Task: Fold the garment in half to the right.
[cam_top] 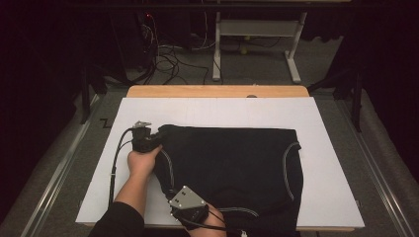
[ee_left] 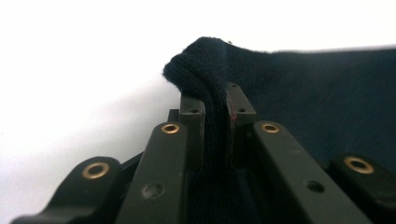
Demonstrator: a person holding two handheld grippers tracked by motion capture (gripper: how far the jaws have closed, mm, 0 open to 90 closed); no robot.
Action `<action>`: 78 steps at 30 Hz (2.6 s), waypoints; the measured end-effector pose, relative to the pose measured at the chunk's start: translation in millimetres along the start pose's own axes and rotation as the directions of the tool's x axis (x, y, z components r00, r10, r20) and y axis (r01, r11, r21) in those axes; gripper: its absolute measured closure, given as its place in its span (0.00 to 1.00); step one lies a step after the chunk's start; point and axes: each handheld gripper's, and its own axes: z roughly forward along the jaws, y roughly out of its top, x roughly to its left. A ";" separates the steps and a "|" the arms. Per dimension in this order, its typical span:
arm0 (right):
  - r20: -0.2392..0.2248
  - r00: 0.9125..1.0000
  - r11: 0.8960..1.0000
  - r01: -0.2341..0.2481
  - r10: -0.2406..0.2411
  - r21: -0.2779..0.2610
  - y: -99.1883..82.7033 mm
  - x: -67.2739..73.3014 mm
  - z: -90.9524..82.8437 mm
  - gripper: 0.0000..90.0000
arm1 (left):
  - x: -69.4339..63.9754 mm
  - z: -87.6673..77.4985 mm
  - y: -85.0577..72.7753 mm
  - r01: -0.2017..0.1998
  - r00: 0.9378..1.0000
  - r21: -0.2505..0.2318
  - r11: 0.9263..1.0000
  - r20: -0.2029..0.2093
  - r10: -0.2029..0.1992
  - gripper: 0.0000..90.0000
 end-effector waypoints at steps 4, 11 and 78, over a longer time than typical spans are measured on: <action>0.007 1.000 1.000 0.008 -0.008 -0.021 2.1 -0.4 -3.5 0.84 | -3.6 -6.3 5.2 0.020 1.000 -0.059 0.998 0.017 -0.019 0.87; 0.021 1.000 0.998 0.019 -0.017 -0.058 9.1 -1.5 -11.4 0.84 | -11.7 -12.7 12.8 0.014 1.000 -0.108 0.994 0.006 -0.014 0.87; -0.064 0.995 0.980 0.063 -0.076 -0.186 57.1 27.5 -3.7 0.83 | 8.2 -86.4 36.4 -0.020 0.988 -0.237 0.971 -0.151 -0.016 0.87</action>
